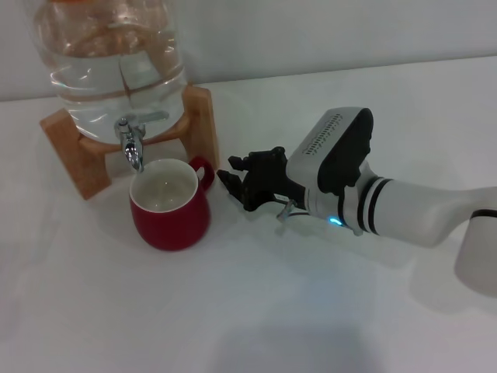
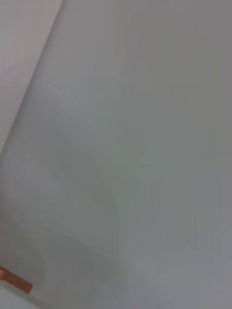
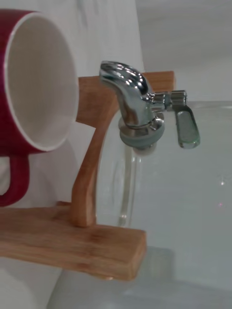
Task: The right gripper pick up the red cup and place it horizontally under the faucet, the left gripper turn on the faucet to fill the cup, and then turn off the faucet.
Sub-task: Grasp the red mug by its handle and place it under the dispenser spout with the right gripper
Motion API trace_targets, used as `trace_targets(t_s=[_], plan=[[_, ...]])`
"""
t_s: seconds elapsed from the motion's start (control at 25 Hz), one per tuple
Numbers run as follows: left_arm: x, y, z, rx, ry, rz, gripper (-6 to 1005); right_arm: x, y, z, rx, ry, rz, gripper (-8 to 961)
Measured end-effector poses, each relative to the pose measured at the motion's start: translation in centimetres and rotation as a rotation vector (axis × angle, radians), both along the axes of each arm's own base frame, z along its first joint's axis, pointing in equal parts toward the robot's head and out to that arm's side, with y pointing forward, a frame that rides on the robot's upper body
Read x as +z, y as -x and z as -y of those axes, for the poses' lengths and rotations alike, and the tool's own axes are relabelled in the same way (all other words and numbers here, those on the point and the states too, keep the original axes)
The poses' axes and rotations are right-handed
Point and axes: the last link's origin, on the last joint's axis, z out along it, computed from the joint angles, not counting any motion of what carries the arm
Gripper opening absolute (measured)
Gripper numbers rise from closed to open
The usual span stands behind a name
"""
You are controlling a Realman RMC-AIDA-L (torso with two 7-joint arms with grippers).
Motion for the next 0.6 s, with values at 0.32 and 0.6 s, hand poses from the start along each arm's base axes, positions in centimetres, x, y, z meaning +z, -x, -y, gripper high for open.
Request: trace_targets(t_s=[0.32, 0.6], plan=[[0.1, 0.3, 0.1, 0.015, -0.001, -0.002, 716, 0.3, -1.0, 0.5, -0.027, 0.012, -0.012, 241], [0.1, 0.3, -0.2, 0.023, -0.002, -0.009, 716, -0.5, -0.1, 1.1, 0.011, 0.058, -0.023, 241]])
